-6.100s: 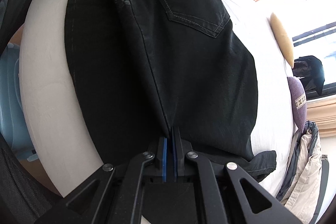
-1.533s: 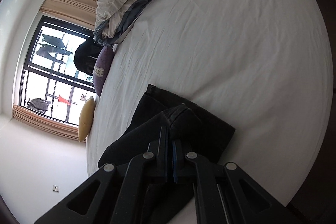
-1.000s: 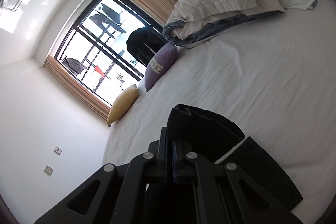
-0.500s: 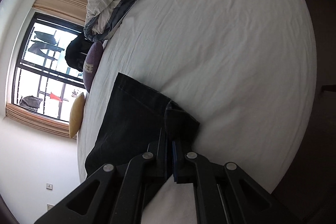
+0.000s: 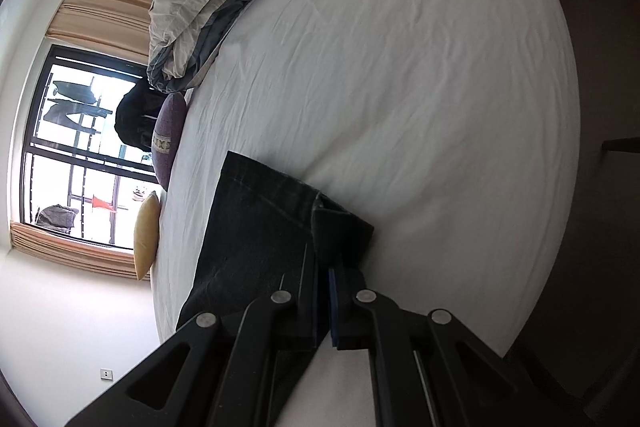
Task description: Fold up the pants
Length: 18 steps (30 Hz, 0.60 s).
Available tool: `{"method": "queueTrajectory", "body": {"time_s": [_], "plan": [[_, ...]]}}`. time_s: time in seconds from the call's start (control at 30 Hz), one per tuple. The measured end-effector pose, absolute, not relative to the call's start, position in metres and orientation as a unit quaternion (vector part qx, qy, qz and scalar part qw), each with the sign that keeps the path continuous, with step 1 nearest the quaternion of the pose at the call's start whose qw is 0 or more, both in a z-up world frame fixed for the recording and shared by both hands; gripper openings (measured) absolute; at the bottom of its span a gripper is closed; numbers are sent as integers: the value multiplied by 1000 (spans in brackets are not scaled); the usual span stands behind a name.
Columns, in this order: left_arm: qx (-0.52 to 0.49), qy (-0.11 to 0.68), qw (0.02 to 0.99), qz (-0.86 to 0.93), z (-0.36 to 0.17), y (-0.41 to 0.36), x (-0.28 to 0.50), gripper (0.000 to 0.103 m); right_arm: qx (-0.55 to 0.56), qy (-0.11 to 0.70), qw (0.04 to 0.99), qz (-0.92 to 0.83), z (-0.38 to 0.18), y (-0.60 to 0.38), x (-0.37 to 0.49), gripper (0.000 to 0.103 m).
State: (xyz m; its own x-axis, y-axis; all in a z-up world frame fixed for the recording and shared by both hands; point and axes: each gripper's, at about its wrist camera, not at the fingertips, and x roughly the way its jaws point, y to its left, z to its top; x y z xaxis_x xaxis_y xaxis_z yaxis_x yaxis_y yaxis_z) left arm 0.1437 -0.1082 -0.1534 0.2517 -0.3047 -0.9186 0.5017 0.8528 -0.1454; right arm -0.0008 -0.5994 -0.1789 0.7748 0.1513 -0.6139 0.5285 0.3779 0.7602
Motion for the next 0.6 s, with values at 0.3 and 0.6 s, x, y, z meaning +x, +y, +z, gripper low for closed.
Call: {"method": "queueTrajectory", "body": {"time_s": [0.3,0.6], "plan": [[116,559,774,-274,-146,-118,147,9,530,334,767,-137,-188,-604,16,3],[134,546,780,-275,-141,-124,130,9,484,348,783,-177,-142,-578,-22,59]]}}
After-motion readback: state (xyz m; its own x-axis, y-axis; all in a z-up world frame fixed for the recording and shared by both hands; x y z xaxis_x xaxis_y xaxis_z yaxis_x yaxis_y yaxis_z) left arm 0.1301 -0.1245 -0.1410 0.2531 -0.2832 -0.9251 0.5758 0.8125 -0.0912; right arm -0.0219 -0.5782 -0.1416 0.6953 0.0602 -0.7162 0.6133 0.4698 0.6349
